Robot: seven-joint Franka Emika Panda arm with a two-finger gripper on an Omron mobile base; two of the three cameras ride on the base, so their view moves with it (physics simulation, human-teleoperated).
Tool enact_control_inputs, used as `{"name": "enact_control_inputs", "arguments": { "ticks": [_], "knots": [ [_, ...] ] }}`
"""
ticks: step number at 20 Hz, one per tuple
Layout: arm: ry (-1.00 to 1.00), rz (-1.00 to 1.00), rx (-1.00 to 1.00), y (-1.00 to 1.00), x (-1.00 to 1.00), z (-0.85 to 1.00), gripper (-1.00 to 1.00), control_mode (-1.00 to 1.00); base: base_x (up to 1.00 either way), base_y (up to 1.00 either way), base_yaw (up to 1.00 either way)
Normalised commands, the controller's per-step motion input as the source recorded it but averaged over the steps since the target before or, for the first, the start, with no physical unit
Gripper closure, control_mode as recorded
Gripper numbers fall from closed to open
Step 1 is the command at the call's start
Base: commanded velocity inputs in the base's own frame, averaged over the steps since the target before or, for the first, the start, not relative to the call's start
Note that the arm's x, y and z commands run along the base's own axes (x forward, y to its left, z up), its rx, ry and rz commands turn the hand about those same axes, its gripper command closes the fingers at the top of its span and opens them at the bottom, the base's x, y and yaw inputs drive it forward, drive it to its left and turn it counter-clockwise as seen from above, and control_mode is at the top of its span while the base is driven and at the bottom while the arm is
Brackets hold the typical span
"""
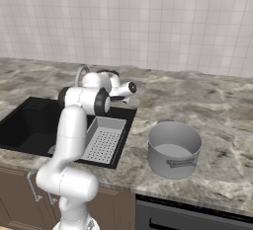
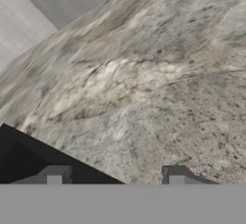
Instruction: Dump the lemon from the pot into the sink. Then turn on the water and wash the lemon. Then turn off the water and put the lemon back in the pot.
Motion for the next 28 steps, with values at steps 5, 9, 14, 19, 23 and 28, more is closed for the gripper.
{"name": "enact_control_inputs", "arguments": {
  "ticks": [5, 9, 14, 19, 23, 28],
  "knots": [
    [0.0, 0.0, 0.02, -0.31, -0.36, 0.36, -1.0, -1.0, 0.0, 0.0, 0.0],
    [0.0, 0.0, 0.0, -0.36, -0.41, 0.09, -1.0, -1.0, 0.0, 0.0, 0.0],
    [0.0, 0.0, 0.0, -0.18, -0.37, -0.07, -1.0, -1.0, 0.0, 0.0, 0.0],
    [0.0, 0.0, 0.0, 0.05, 0.05, -0.07, -1.0, -1.0, 0.0, 0.0, 0.0],
    [0.0, 0.0, 0.0, 0.12, 0.24, -0.14, -1.0, -1.0, 0.0, 0.0, 0.0],
    [0.0, 0.0, 0.0, 0.07, 0.18, -0.15, -1.0, -1.0, 0.0, 0.0, 0.0]
  ]
}}
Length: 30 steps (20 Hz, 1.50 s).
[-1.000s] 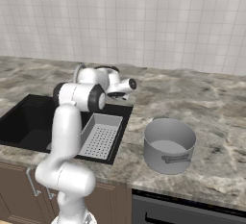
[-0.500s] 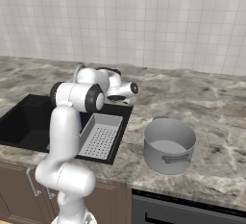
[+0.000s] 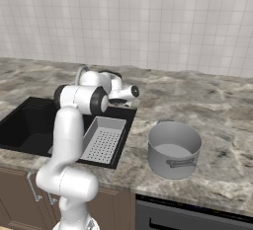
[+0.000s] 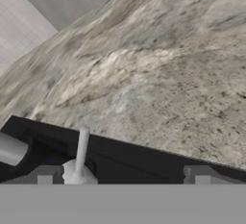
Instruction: Dump the lemon from the pot into the sink. Then turn on the water and wash the lemon. Then turn off the water and put the lemon back in the pot.
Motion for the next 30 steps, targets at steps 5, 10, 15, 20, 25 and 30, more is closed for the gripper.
{"name": "enact_control_inputs", "arguments": {
  "ticks": [5, 10, 15, 20, 25, 30],
  "knots": [
    [0.0, 0.0, 0.0, 0.07, 0.13, -0.15, -1.0, -1.0, 0.0, 0.0, 0.0],
    [0.0, 0.0, 0.0, -0.07, 0.08, -0.06, -1.0, -1.0, 0.0, 0.0, 0.0],
    [0.0, 0.0, 0.0, -0.25, 0.01, -0.02, -1.0, -1.0, 0.0, 0.0, 0.0],
    [0.0, 0.0, 0.0, -0.02, 0.12, -0.12, -1.0, -1.0, 0.0, 0.0, 0.0],
    [0.0, 0.0, 0.0, 0.03, 0.24, -0.11, -1.0, -1.0, 0.0, 0.0, 0.0],
    [0.0, 0.0, 0.0, 0.18, 0.4, -0.17, -1.0, -1.0, 0.0, 0.0, 0.0]
  ]
}}
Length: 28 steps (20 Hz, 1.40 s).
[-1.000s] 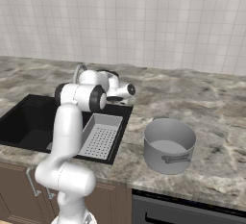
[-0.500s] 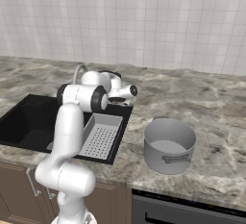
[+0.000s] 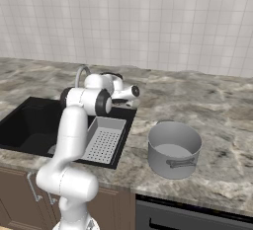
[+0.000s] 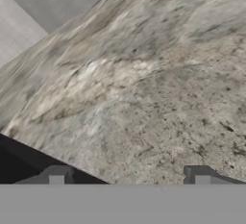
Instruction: Dump the lemon from the pot into the sink. Then turn on the water and wash the lemon. Then turn off the water and put the lemon back in the pot.
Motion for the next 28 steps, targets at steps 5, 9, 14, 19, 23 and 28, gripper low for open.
{"name": "enact_control_inputs", "arguments": {
  "ticks": [5, 9, 14, 19, 23, 28],
  "knots": [
    [0.0, 0.0, 0.0, 0.33, 0.27, -0.21, -1.0, -1.0, 0.0, 0.0, 0.0],
    [0.0, 0.0, 0.0, 0.28, 0.08, -0.19, -1.0, -1.0, 0.0, 0.0, 0.0],
    [0.03, 0.0, 0.01, 0.36, 0.05, -0.15, -1.0, -1.0, 0.0, 0.0, 0.0],
    [0.02, 0.0, 0.01, 0.62, 0.02, -0.13, -1.0, -1.0, 0.0, 0.0, 0.0],
    [0.0, 0.0, 0.0, 0.76, 0.0, -0.05, -1.0, -1.0, 0.0, 0.0, 0.0],
    [0.0, 0.0, 0.0, 0.42, 0.0, 0.0, -1.0, -1.0, 0.0, 0.0, 0.0]
  ]
}}
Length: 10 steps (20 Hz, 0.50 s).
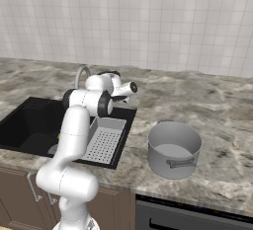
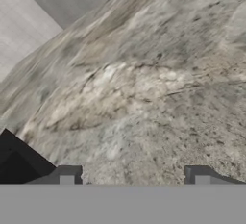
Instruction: Dump the lemon from the pot into the sink. Then turn on the water and wash the lemon. Then turn off the water and put the lemon back in the pot.
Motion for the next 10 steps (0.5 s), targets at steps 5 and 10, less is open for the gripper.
{"name": "enact_control_inputs", "arguments": {
  "ticks": [5, 10],
  "knots": [
    [-0.06, -0.02, -0.11, -0.24, -0.46, 0.43, -1.0, -1.0, 0.0, 0.0, 0.0],
    [-0.1, -0.08, -0.19, -0.46, -0.71, 0.76, -1.0, -1.0, 0.0, 0.0, 0.0]
  ]
}}
